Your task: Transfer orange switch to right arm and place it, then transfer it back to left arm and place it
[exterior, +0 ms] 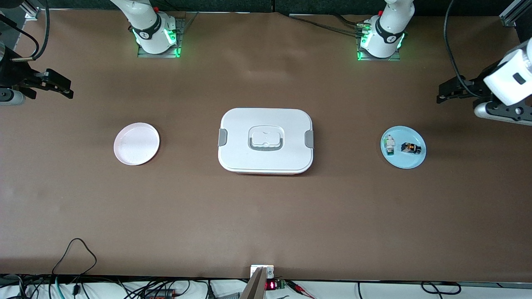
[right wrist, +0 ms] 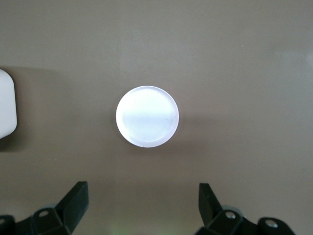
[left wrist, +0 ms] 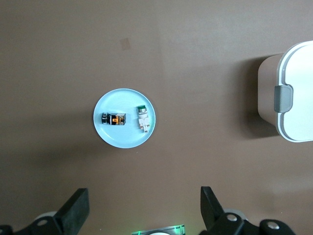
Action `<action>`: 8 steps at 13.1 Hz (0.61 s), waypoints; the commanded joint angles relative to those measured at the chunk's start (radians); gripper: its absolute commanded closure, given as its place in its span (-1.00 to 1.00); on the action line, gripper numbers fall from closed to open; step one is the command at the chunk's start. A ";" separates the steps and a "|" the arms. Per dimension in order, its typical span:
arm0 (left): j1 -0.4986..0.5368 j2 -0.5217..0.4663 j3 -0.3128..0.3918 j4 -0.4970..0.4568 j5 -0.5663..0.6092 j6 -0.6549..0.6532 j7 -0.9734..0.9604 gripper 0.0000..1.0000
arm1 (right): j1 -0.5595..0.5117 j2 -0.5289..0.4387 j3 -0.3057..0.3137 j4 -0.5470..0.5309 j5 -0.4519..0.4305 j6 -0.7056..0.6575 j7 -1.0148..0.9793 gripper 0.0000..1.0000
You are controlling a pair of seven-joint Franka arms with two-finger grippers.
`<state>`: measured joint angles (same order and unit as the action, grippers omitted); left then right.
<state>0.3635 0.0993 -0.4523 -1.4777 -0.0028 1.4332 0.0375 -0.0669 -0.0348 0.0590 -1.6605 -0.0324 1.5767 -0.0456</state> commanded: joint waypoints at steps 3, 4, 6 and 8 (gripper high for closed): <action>-0.297 -0.042 0.300 -0.015 -0.013 0.009 -0.010 -1.00 | -0.002 0.004 -0.002 0.016 0.002 -0.007 -0.011 -1.00; -0.366 -0.049 0.367 -0.016 -0.011 0.007 -0.007 -1.00 | -0.002 0.004 -0.002 0.016 0.003 -0.007 -0.011 -1.00; -0.454 -0.056 0.463 -0.018 -0.011 0.004 0.011 -1.00 | -0.002 0.004 -0.002 0.016 0.002 -0.007 -0.011 -1.00; -0.465 -0.058 0.478 -0.018 -0.011 0.004 0.044 -1.00 | -0.004 0.004 -0.004 0.016 0.002 -0.007 -0.011 -1.00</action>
<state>-0.0745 0.0642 -0.0101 -1.4780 -0.0030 1.4354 0.0454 -0.0670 -0.0348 0.0580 -1.6605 -0.0325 1.5767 -0.0456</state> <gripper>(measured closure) 0.000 0.000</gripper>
